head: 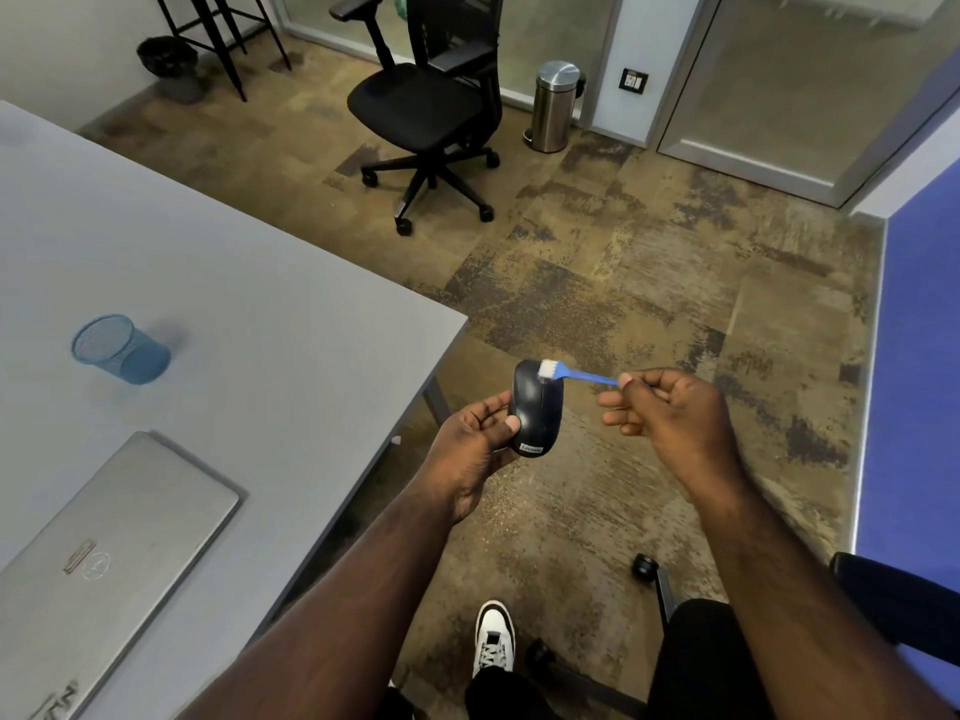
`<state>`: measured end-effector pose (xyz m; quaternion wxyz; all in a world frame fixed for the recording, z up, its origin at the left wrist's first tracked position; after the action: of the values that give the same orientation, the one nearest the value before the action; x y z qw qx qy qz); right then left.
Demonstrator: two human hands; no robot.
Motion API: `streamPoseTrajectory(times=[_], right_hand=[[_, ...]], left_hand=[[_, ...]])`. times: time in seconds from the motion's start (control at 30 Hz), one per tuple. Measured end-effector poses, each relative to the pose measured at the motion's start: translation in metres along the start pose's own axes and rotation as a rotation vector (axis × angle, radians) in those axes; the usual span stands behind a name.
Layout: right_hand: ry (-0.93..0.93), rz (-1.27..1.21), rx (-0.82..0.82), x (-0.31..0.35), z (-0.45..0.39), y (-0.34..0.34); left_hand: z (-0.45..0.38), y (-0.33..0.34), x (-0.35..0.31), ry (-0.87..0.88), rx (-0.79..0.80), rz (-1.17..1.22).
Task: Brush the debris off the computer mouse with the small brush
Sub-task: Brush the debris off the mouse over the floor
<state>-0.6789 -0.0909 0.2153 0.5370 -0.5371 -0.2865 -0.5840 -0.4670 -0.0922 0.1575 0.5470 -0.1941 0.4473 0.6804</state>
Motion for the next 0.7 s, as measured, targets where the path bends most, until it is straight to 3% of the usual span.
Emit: streamPoseTrajectory(times=[0.07, 0.2, 0.37, 0.53, 0.7], right_hand=[[0.035, 0.044, 0.005, -0.004, -0.003, 0.004], [0.049, 0.041, -0.142, -0.003, -0.011, -0.007], [0.103, -0.047, 0.041, 0.001, -0.006, 0.004], [0.106, -0.035, -0.101, -0.001, -0.014, -0.013], [0.032, 0.016, 0.113, 0.002, -0.009, -0.003]], left_hand=[[0.0, 0.001, 0.0, 0.0, 0.006, -0.012], [0.0, 0.0, 0.001, -0.009, 0.008, -0.027], [0.0, 0.0, -0.001, -0.002, 0.014, -0.052], [-0.002, -0.004, -0.001, 0.004, 0.0, -0.027], [-0.004, -0.004, -0.002, -0.001, 0.001, -0.013]])
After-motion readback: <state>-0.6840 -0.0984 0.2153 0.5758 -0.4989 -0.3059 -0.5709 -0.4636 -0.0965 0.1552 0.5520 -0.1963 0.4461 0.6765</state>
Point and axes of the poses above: each hand's wrist, its own z-axis away from the middle knuckle, its own y-axis out of the palm, x = y × z, the point moved 3 cm from there along -z, towards the middle knuckle
